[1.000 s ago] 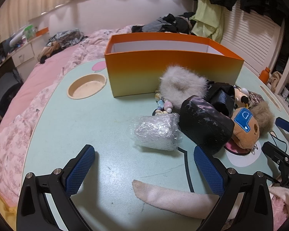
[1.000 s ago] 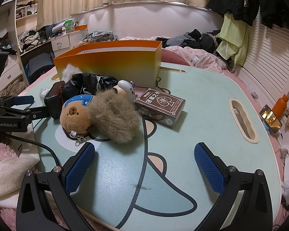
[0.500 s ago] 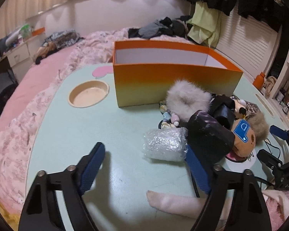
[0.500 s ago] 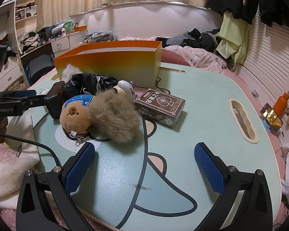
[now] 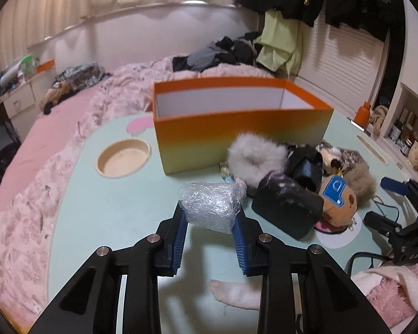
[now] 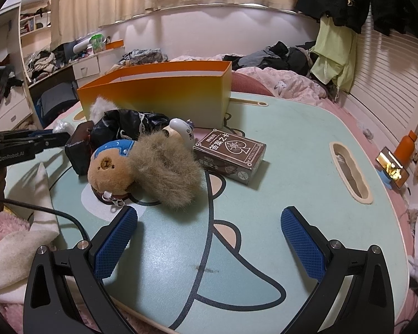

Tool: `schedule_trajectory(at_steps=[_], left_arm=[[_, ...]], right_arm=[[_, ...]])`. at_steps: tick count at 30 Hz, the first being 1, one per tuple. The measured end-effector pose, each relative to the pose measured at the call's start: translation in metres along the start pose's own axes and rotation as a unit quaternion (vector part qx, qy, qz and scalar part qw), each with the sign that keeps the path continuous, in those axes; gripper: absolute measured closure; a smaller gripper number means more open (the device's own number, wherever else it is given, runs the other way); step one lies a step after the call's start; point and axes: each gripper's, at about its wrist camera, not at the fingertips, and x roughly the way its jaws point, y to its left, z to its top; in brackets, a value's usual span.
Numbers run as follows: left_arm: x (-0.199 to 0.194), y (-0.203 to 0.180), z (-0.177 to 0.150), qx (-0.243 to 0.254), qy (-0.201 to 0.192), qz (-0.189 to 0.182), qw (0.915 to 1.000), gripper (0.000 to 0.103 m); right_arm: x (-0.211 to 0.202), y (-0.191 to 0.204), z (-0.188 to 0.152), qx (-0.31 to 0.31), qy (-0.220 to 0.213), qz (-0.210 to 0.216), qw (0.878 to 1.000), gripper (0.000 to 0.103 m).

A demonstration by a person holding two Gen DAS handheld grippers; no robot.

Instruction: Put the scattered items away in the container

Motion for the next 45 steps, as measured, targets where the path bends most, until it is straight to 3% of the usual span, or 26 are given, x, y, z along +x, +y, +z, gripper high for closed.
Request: schedule_trajectory(at_steps=[6, 17, 18, 22, 27, 33, 36, 45], left_arm=[[-0.011, 0.008, 0.013, -0.007, -0.014, 0.001, 0.9999, 0.074], [0.008, -0.001, -0.003, -0.006, 0.033, -0.02, 0.9992, 0.072], [0.01, -0.002, -0.003, -0.005, 0.037, -0.023, 0.9991, 0.069], [0.006, 0.0, 0.001, -0.019, 0.04, -0.035, 0.9984, 0.034], [-0.007, 0.004, 0.04, -0.037, 0.066, -0.07, 0.9947, 0.03], [0.0, -0.014, 0.114, -0.017, 0.106, -0.044, 0.9933, 0.026], [0.018, -0.025, 0.137, -0.003, 0.111, -0.007, 0.9938, 0.026], [0.068, -0.036, 0.149, -0.04, 0.152, -0.014, 0.9875, 0.026]], right_arm=[[0.0, 0.0, 0.0, -0.001, 0.001, -0.001, 1.0, 0.0], [0.001, 0.002, 0.0, -0.007, 0.004, -0.007, 1.0, 0.0], [0.001, 0.002, -0.001, -0.007, 0.004, -0.007, 1.0, 0.0], [0.001, 0.002, -0.001, -0.007, 0.004, -0.007, 1.0, 0.0], [0.001, 0.003, -0.001, -0.007, 0.004, -0.007, 1.0, 0.0], [0.001, 0.003, -0.001, -0.008, 0.004, -0.007, 1.0, 0.0], [0.001, 0.002, -0.001, -0.008, 0.003, -0.007, 1.0, 0.0], [0.001, 0.003, -0.001, -0.008, 0.004, -0.008, 1.0, 0.0]])
